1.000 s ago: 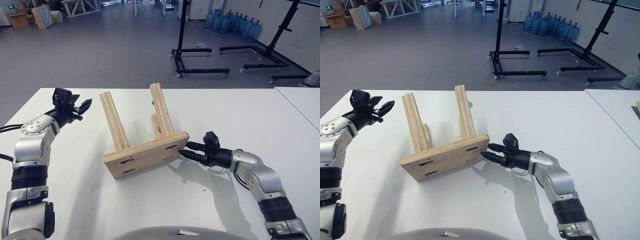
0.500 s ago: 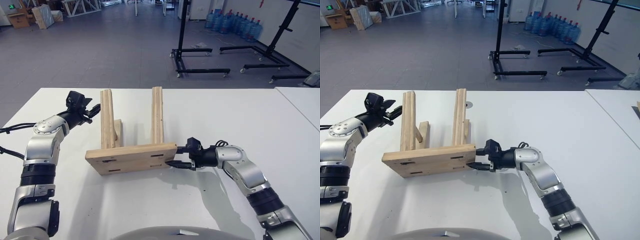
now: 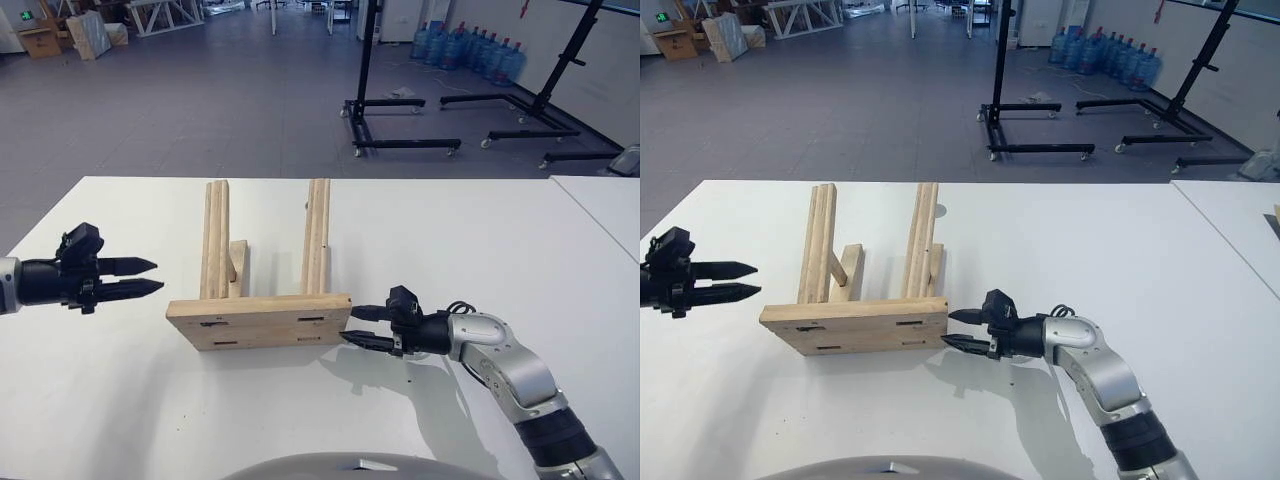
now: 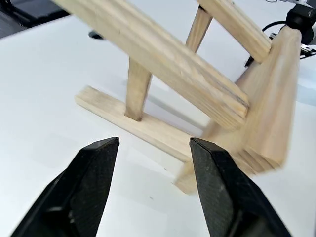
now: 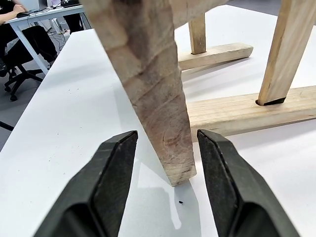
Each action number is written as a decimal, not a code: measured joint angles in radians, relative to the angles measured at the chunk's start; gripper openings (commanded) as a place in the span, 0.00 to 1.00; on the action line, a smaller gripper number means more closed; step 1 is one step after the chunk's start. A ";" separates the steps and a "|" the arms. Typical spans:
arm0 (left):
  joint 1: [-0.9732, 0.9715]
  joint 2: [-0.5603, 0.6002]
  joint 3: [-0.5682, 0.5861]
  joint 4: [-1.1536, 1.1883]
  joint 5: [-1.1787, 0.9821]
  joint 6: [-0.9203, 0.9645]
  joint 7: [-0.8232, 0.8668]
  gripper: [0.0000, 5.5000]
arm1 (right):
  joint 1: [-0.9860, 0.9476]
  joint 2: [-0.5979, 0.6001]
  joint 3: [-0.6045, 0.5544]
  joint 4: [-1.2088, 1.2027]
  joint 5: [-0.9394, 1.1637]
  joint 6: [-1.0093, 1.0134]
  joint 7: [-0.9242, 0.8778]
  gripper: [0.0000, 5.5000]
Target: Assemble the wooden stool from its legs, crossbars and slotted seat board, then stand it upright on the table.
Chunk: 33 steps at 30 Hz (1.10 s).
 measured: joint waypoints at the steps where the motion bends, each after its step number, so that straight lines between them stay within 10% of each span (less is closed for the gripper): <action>1: 0.004 0.000 -0.011 -0.008 0.000 -0.001 -0.017 0.47 | 0.000 0.007 0.000 -0.005 0.011 0.013 -0.011 0.40; 33: 0.367 0.005 0.033 -0.404 -0.086 0.026 -0.023 0.47 | 0.009 -0.005 0.026 -0.063 0.036 0.054 -0.043 0.40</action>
